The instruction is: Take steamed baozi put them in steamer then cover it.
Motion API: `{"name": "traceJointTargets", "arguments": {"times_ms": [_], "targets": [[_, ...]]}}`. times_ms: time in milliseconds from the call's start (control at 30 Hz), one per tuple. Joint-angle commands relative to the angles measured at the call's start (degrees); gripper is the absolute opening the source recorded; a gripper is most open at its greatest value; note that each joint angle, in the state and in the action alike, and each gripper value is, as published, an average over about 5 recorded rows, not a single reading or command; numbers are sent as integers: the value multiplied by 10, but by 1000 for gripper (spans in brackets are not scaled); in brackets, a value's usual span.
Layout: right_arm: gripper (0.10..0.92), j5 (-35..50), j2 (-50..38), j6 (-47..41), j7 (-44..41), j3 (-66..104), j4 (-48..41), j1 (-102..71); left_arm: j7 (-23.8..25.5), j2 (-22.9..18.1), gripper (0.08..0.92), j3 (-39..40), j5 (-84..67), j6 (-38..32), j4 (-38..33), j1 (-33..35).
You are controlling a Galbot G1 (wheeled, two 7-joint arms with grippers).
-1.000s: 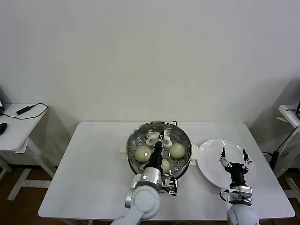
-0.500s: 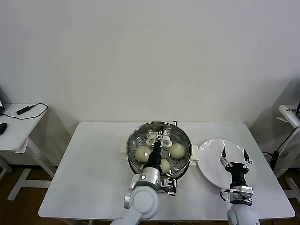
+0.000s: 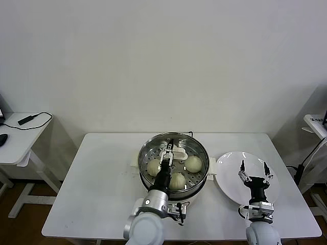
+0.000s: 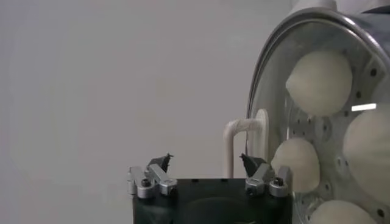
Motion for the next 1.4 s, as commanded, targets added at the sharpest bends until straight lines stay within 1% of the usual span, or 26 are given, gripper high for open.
{"name": "traceJointTargets", "arguments": {"times_ms": [33,100,200,267,333,400,467,533,600,700,767,833,933,1100,1267,1400], "targets": [[823,1,0,1,1,1,-1,2,-1,65,822,-28,-86,-2,-107,45],[823,2,-1,1,0,1,-1,1,-13,71,823,-54,-127,-4,-123,48],[823,10,-6,4,-9,1,0,-1,-55,74,823,-108,-220,-7,-138,44],[823,28,-11,5,-19,0,2,-3,-109,71,823,-151,-319,-20,-130,39],[823,53,-18,3,-29,-3,8,-7,-165,63,823,-199,-433,-58,-108,33],[823,84,-28,-6,-40,-6,13,-11,-223,57,823,-251,-567,-114,-80,29],[823,107,-37,-16,-50,-8,15,-16,-259,54,823,-295,-673,-166,-53,28],[823,124,-43,-30,-57,-10,16,-19,-274,52,823,-332,-755,-209,-22,30],[823,135,-47,-43,-62,-13,17,-21,-263,51,823,-361,-806,-254,12,37],[823,146,-47,-35,-75,-16,16,-24,-213,52,823,-389,-850,-313,54,51],[823,148,-46,-20,-87,-17,14,-24,-182,54,823,-397,-870,-331,68,65],[823,149,-45,-13,-98,-16,15,-26,-164,54,823,-397,-890,-337,73,75],[823,149,-42,0,-111,-16,16,-30,-152,50,823,-390,-901,-345,81,85],[823,151,-40,20,-121,-16,19,-38,-149,40,823,-374,-898,-346,86,86],[823,154,-52,18,-118,-16,33,-52,-149,46,823,-359,-871,-333,92,74],[823,154,-60,20,-117,-16,38,-64,-150,47,823,-354,-870,-327,90,77]]}}
